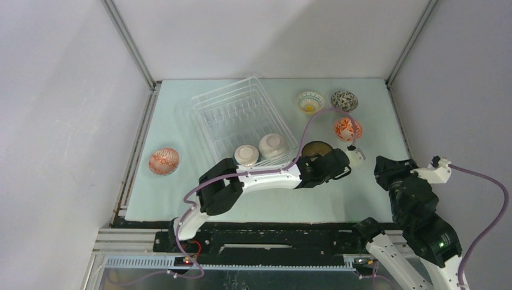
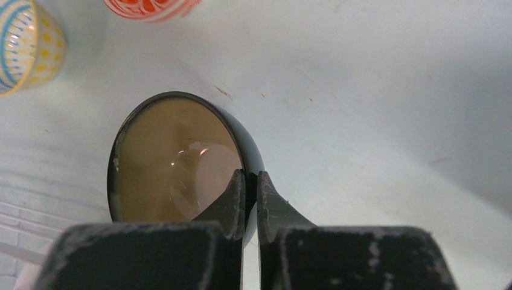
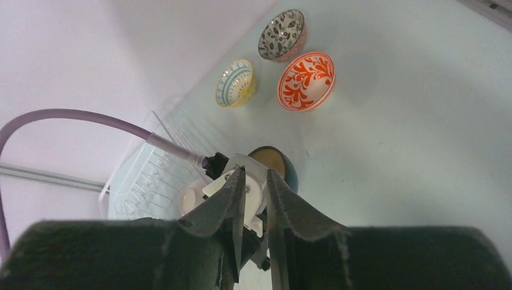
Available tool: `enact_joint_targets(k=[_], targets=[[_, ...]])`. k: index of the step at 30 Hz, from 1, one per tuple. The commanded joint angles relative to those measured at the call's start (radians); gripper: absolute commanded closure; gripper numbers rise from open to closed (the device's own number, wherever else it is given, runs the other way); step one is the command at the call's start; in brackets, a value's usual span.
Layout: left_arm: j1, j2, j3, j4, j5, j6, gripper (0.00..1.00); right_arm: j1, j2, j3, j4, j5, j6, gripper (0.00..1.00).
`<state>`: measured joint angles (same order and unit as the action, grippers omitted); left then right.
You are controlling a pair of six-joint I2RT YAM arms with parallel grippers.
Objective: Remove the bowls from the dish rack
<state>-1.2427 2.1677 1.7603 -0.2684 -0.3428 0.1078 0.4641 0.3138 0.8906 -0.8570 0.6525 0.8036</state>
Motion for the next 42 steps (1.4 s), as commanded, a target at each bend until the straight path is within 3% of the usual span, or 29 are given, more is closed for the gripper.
enact_joint_targets(k=[1, 8, 31, 36, 42], targets=[[0.006, -0.027, 0.015, 0.222, -0.095, 0.118, 1.0, -0.007, -0.032, 0.031, -0.019, 0.066, 0.043, 0.73], [0.012, 0.001, -0.022, 0.258, 0.004, 0.201, 1.0, -0.007, -0.047, 0.031, -0.039, 0.066, 0.062, 0.73], [0.133, 0.118, 0.06, 0.258, 0.044, 0.33, 1.0, -0.005, -0.028, 0.031, -0.081, 0.099, 0.095, 0.73], [0.178, 0.168, 0.211, 0.116, 0.135, 0.254, 1.0, -0.005, -0.03, 0.031, -0.078, 0.1, 0.083, 0.73], [0.214, 0.169, 0.241, 0.101, 0.179, 0.189, 1.0, -0.004, -0.032, 0.031, -0.082, 0.105, 0.079, 0.73]])
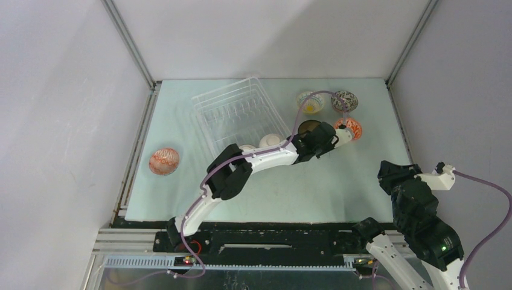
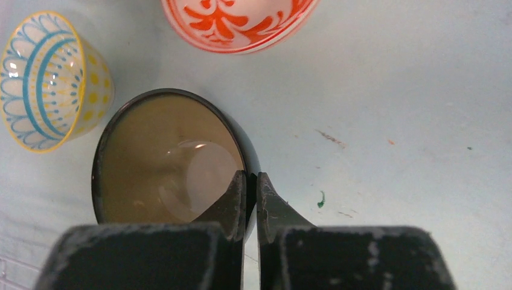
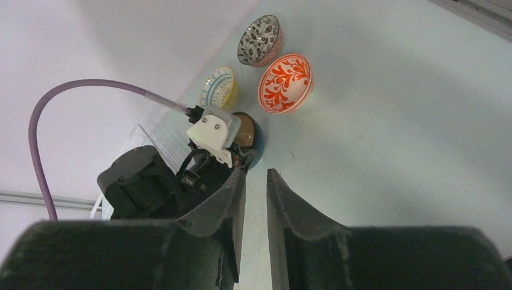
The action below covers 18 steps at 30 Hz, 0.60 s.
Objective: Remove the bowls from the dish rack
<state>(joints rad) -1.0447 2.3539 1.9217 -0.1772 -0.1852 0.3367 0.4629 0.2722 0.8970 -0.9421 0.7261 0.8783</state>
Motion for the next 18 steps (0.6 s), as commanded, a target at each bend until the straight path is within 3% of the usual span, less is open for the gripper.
enact_joint_targets(k=[1, 10, 18], targets=[[0.019, -0.012, 0.088, 0.004, 0.025, -0.046, 1.0, -0.004, 0.01, 0.026, 0.005, 0.033, 0.002, 0.73], [0.039, 0.04, 0.192, -0.048, 0.1, -0.105, 0.95, -0.004, -0.005, 0.025, 0.005, 0.029, -0.014, 0.73], [0.04, 0.066, 0.23, -0.048, 0.101, -0.13, 0.82, -0.004, -0.026, 0.025, -0.002, 0.036, -0.026, 0.73]])
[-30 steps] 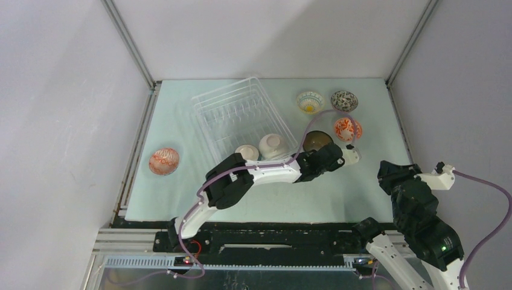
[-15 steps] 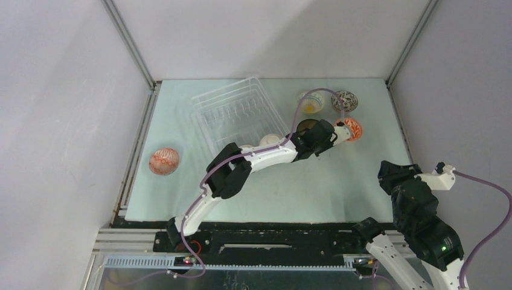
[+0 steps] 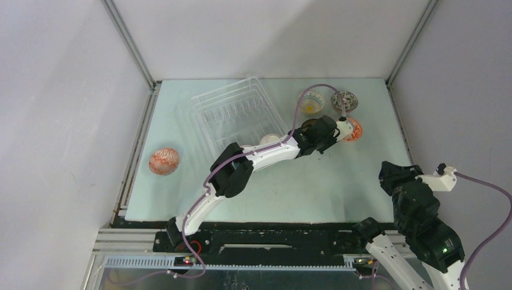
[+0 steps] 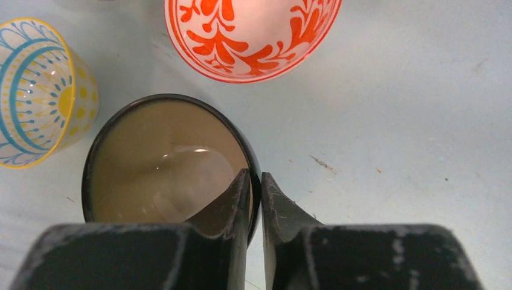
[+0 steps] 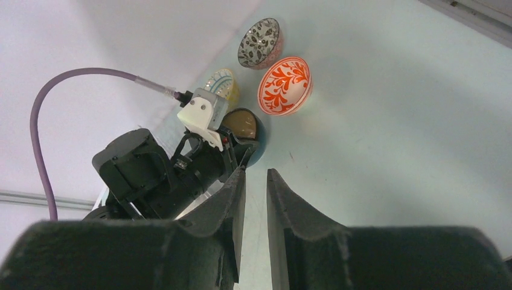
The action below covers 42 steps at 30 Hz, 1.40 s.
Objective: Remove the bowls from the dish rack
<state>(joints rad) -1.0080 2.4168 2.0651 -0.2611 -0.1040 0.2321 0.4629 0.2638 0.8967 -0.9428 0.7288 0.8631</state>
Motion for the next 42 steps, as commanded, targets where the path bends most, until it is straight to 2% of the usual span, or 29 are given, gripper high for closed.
enact_joint_targets(k=[1, 4, 7, 10, 18, 23, 24, 27, 29, 33, 35, 38, 41, 42], targets=[[0.003, 0.004, 0.087, 0.036, 0.024, -0.026, 0.8, -0.004, -0.018, 0.025, -0.002, 0.032, -0.012, 0.73], [0.003, -0.011, 0.073, 0.038, 0.045, -0.012, 0.76, -0.003, -0.013, 0.025, -0.006, 0.034, -0.011, 0.73], [0.003, -0.039, 0.048, 0.049, 0.043, -0.013, 0.61, -0.002, 0.005, 0.024, -0.017, 0.026, 0.002, 0.73], [0.001, -0.077, 0.022, 0.049, 0.054, -0.019, 0.52, -0.002, 0.021, 0.013, -0.019, 0.01, 0.019, 0.73], [0.002, -0.277, -0.089, 0.054, 0.045, -0.065, 0.45, -0.003, 0.035, -0.047, 0.019, -0.06, 0.053, 0.72], [0.003, -0.405, -0.158, 0.03, -0.048, -0.097, 0.38, -0.004, 0.099, -0.116, 0.108, -0.182, 0.071, 0.72], [0.005, -0.43, -0.168, 0.016, -0.073, -0.12, 0.35, -0.004, 0.119, -0.123, 0.123, -0.205, 0.076, 0.72], [0.03, -0.501, -0.185, -0.056, -0.109, -0.21, 0.34, -0.005, 0.184, -0.157, 0.209, -0.266, 0.064, 0.71], [0.051, -0.56, -0.221, -0.092, -0.121, -0.273, 0.33, -0.009, 0.24, -0.188, 0.274, -0.298, 0.052, 0.58], [0.095, -0.71, -0.339, -0.146, -0.171, -0.386, 0.31, -0.049, 0.391, -0.23, 0.413, -0.413, 0.027, 0.54], [0.127, -0.774, -0.394, -0.176, -0.171, -0.452, 0.3, -0.075, 0.467, -0.241, 0.475, -0.48, 0.011, 0.48], [0.19, -0.88, -0.503, -0.187, -0.125, -0.543, 0.3, -0.097, 0.577, -0.248, 0.563, -0.541, -0.035, 0.31], [0.238, -1.008, -0.649, -0.124, -0.106, -0.586, 0.3, -0.099, 0.667, -0.248, 0.649, -0.543, -0.085, 0.03], [0.247, -1.049, -0.696, -0.095, -0.107, -0.592, 0.29, -0.1, 0.695, -0.248, 0.671, -0.538, -0.087, 0.01]])
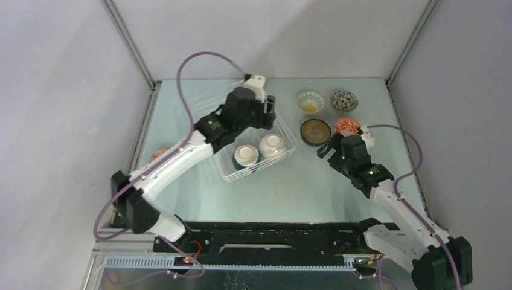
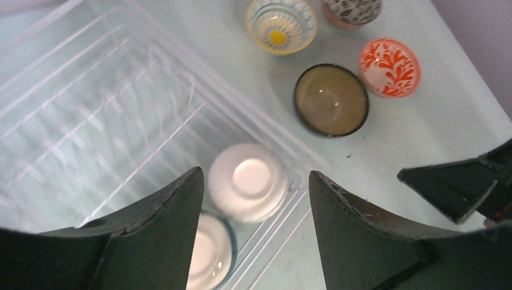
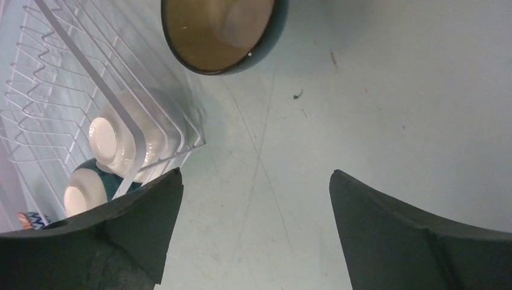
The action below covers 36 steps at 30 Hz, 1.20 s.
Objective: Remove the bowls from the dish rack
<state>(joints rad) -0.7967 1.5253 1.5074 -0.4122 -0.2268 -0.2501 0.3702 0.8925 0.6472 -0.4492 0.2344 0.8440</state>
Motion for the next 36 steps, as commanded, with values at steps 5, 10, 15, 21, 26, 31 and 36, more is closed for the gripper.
enact_joint_targets(k=[5, 10, 15, 21, 26, 31, 36], targets=[[0.091, -0.308, -0.299, 0.098, -0.001, -0.191, 0.23, -0.011, 0.235, 0.006, 0.305, -0.043, -0.091, 0.0], [0.133, -0.429, -0.416, 0.123, -0.004, -0.217, 0.21, 0.001, 0.401, 0.048, 0.374, -0.051, -0.105, 0.0], [0.155, -0.487, -0.468, 0.113, -0.012, -0.223, 0.18, 0.02, 0.534, 0.121, 0.399, -0.004, -0.157, 0.02], [0.201, -0.517, -0.514, 0.107, -0.022, -0.274, 0.16, 0.018, 0.642, 0.209, 0.407, 0.03, -0.204, 0.1], [0.224, -0.516, -0.53, 0.116, 0.001, -0.275, 0.16, 0.002, 0.698, 0.242, 0.419, 0.026, -0.193, 0.16], [0.229, -0.511, -0.536, 0.126, 0.008, -0.275, 0.16, -0.034, 0.72, 0.266, 0.433, 0.033, -0.19, 0.22], [0.239, -0.508, -0.554, 0.143, 0.004, -0.28, 0.16, -0.066, 0.76, 0.314, 0.425, 0.04, -0.198, 0.22]])
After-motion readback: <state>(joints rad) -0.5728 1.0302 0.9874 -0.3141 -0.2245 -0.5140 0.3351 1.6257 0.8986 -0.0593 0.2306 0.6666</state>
